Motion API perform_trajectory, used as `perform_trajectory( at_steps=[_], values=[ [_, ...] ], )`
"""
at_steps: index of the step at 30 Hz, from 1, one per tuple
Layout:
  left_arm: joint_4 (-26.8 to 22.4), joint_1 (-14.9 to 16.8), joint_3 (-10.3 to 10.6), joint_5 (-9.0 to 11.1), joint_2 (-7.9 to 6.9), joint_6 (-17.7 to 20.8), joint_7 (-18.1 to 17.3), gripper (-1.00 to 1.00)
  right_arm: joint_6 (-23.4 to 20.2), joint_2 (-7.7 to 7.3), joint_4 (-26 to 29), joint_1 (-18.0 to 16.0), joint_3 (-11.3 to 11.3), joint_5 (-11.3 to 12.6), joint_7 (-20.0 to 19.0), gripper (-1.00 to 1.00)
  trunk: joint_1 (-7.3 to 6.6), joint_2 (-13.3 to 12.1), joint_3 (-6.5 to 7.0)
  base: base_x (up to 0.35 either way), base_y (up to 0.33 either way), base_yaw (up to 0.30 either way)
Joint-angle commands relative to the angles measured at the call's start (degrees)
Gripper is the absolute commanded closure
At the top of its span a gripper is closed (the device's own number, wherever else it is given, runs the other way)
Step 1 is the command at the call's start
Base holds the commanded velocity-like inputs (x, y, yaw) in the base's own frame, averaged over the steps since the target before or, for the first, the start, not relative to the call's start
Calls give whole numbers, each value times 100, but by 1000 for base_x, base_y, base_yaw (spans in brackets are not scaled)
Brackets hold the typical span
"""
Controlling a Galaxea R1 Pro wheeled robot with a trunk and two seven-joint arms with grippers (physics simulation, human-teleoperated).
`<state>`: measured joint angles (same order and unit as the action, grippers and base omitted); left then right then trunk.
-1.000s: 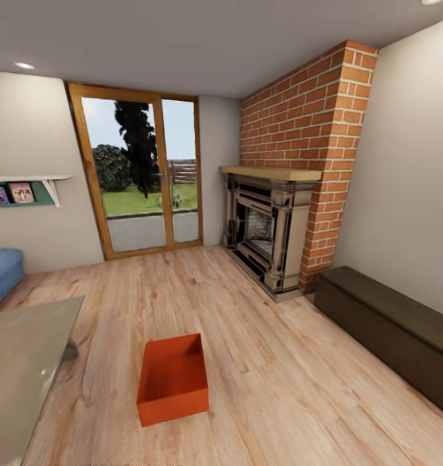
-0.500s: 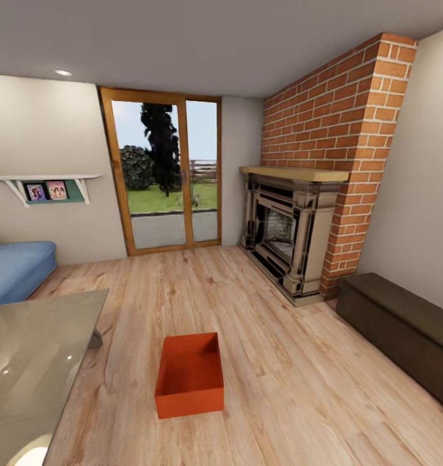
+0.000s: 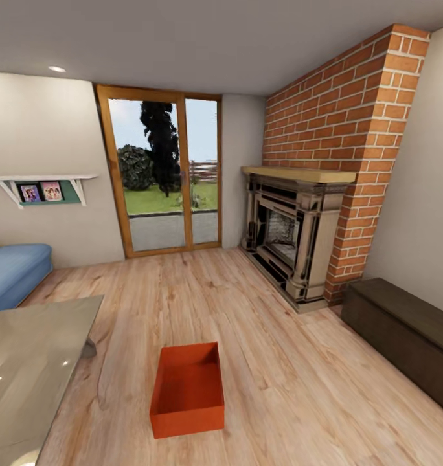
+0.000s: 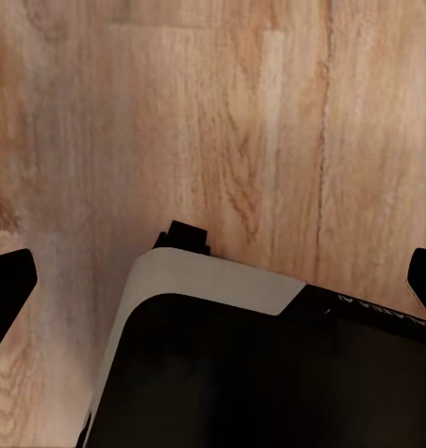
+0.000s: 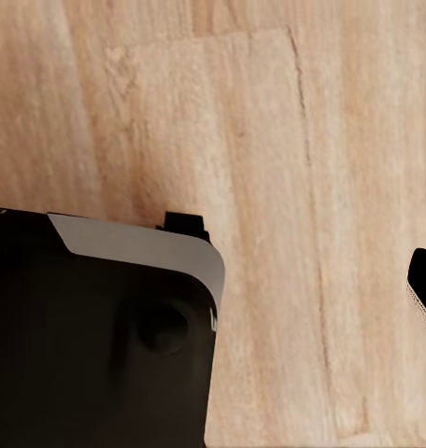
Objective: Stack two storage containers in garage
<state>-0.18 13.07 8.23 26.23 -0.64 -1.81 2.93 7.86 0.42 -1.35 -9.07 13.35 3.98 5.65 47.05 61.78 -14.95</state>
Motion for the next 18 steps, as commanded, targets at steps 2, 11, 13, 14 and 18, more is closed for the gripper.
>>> perform_trajectory(
  at_steps=[2, 11, 13, 14, 18],
  values=[
    [1, 3, 48, 40, 1, -12, 14, -100, 24, 48, -14, -7, 22, 45, 17, -100, 4, 4, -7, 321, 0, 0],
    [0, 3, 50, 40, 2, -12, 14, -100, 23, 28, -14, -7, 37, 47, 17, -100, 4, 4, -7, 316, 0, 0],
    [0, 3, 49, 40, 2, -12, 14, -100, 23, 37, -14, -7, 38, 49, 16, -100, 4, 4, -7, 304, 0, 0],
    [0, 3, 49, 40, 2, -12, 14, -100, 23, 40, -14, -7, 38, 47, 16, -100, 4, 4, -7, 303, 0, 0],
    [0, 3, 51, 40, 2, -12, 14, -100, 23, 53, -14, -7, 23, 41, 16, -100, 4, 4, -7, 300, 0, 0]
  ],
)
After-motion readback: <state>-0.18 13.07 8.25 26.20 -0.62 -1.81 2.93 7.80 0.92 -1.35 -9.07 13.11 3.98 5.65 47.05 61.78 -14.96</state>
